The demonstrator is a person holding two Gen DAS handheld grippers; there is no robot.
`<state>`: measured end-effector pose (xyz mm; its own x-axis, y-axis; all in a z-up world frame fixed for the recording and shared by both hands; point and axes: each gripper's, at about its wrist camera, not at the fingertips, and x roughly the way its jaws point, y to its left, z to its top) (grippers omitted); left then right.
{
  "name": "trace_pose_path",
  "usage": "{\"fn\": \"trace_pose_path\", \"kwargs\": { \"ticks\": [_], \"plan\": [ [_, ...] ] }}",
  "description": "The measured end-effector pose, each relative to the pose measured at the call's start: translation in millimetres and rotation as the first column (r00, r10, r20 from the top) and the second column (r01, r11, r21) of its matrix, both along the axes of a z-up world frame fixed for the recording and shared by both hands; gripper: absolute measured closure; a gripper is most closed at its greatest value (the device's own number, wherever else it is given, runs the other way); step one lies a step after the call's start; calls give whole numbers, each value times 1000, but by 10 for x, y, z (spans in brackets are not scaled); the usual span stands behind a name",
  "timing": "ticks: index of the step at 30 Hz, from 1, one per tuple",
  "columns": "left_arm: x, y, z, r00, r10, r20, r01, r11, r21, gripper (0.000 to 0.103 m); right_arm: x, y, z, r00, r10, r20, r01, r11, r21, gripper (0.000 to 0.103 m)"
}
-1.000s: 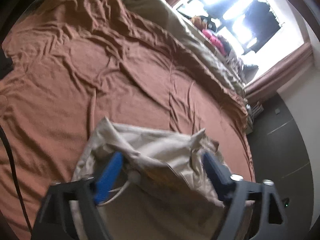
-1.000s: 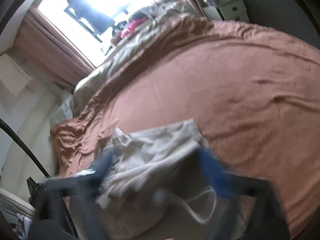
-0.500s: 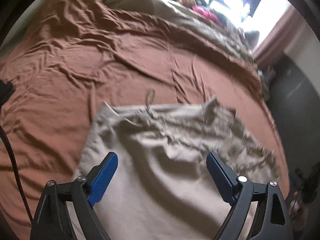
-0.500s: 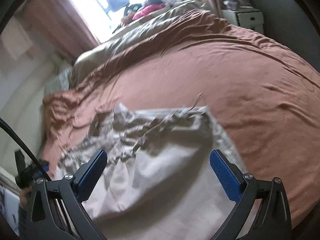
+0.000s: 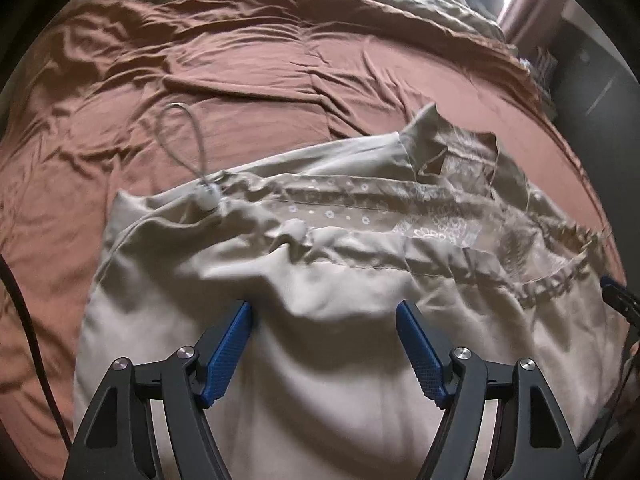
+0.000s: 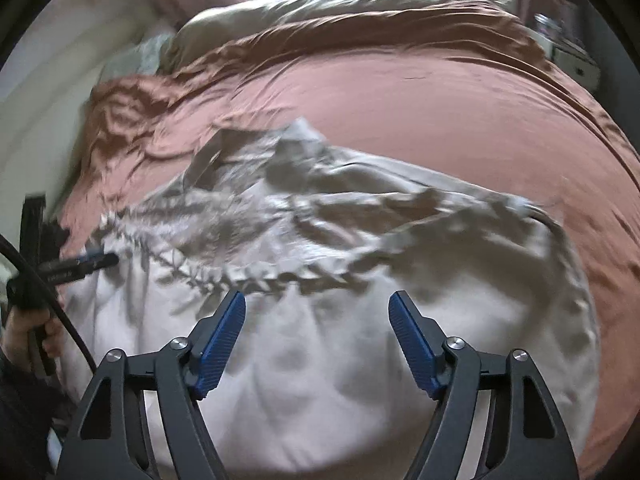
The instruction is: Fold large clothes
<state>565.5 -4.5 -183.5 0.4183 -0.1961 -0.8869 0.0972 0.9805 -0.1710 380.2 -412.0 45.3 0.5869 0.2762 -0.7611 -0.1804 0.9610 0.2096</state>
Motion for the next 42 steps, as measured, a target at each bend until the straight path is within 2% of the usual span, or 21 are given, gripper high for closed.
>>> {"fn": "trace_pose_path", "kwargs": {
  "ticks": [4,6,7,8,9,10,11,13,20,25,29,38,42],
  "plan": [
    [76,-44,-149,999,1,-32,0,1000,13,39,264,204,-267,997,22,-76,-24,999,-36,58],
    [87,-81,-195,999,-12,-31,13,999,36,44,372,266,-435,994,26,-108,-34,996,-77,73],
    [85,-102,-197,999,-24,-25,25,999,48,51,391,288,-449,994,26,-106,-36,995,-90,78],
    [81,-122,-187,999,-35,-18,36,997,65,64,393,281,-456,996,22,-90,-30,995,-95,89],
    [80,-129,-182,999,-38,-15,39,996,77,72,393,269,-452,996,23,-82,-30,996,-82,99],
    [80,-123,-169,999,-41,-14,42,996,81,89,390,260,-449,996,30,-79,-35,997,-63,100],
    [83,-108,-153,999,-47,-17,48,997,60,101,380,258,-440,997,28,-66,-33,997,-67,102],
    [82,-98,-89,999,-45,-1,45,997,58,102,324,251,-399,999,26,-32,-28,997,-68,103],
    [3,-1,382,990,-15,140,15,1000,7,102,87,198,-32,995,-13,95,15,1000,-19,103],
    [94,-9,497,984,-2,179,4,1000,-10,102,83,239,74,990,-37,134,40,999,-19,103],
    [213,-5,411,987,10,158,-7,1000,-18,102,207,276,-71,993,-56,106,58,998,-14,103],
    [415,-16,-103,997,40,66,-43,999,33,102,600,377,-570,997,-80,8,80,996,-31,103],
    [477,15,-211,997,73,32,-73,997,17,101,751,422,-671,996,-92,-23,91,995,-36,103]
  ]
}}
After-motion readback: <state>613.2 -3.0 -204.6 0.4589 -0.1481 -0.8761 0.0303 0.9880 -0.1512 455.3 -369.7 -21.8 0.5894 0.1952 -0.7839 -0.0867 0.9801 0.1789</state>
